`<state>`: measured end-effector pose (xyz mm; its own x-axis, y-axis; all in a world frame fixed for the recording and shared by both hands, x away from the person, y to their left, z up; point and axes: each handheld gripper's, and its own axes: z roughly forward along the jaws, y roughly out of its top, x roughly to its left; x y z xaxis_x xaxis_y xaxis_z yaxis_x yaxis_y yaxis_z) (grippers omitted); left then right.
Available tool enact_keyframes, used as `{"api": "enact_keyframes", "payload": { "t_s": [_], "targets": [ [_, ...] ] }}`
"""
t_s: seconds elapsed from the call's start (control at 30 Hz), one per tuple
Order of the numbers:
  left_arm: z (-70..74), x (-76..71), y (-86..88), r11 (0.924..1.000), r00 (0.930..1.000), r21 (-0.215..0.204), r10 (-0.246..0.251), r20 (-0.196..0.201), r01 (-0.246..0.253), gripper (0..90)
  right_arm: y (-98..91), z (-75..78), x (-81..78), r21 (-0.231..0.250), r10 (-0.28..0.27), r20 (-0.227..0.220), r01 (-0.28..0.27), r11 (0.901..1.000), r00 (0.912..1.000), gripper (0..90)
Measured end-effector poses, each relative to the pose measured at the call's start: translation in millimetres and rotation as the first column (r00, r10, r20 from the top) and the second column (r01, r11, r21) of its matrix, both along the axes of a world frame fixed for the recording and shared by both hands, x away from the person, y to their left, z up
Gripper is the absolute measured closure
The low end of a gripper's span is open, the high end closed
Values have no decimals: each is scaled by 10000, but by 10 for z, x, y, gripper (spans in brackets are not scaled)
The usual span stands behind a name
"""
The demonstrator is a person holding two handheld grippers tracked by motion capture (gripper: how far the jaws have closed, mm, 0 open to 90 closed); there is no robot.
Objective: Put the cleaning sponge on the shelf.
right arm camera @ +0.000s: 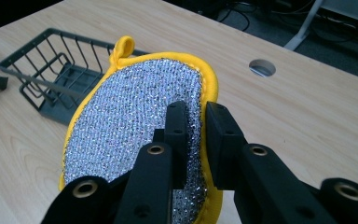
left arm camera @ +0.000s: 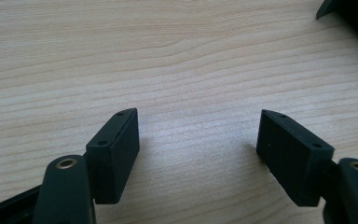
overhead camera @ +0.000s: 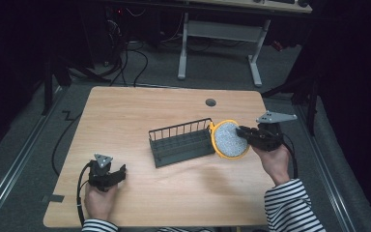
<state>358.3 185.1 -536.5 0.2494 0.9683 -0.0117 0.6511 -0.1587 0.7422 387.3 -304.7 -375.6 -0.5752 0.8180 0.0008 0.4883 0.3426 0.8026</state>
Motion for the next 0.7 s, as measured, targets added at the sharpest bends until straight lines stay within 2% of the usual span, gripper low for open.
{"api": "enact_keyframes", "payload": {
  "t_s": [0.3, 0.57, 0.7],
  "targets": [
    [-1, 0, -1, 10000, 10000, -12, 2, 7, -2, 303, 197, 58, 231, 492, 258, 19, -259, 9985, 9997, 801],
    [-1, 0, -3, 10000, 10000, -27, -55, 6, 55, 301, 427, 162, 435, 359, 342, 83, -345, 9988, 9994, 800],
    [-1, 0, -3, 10000, 10000, -28, -53, 9, 53, 300, 583, 209, 542, 17, 430, 210, -430, 9991, 9989, 800]
  ]
}}
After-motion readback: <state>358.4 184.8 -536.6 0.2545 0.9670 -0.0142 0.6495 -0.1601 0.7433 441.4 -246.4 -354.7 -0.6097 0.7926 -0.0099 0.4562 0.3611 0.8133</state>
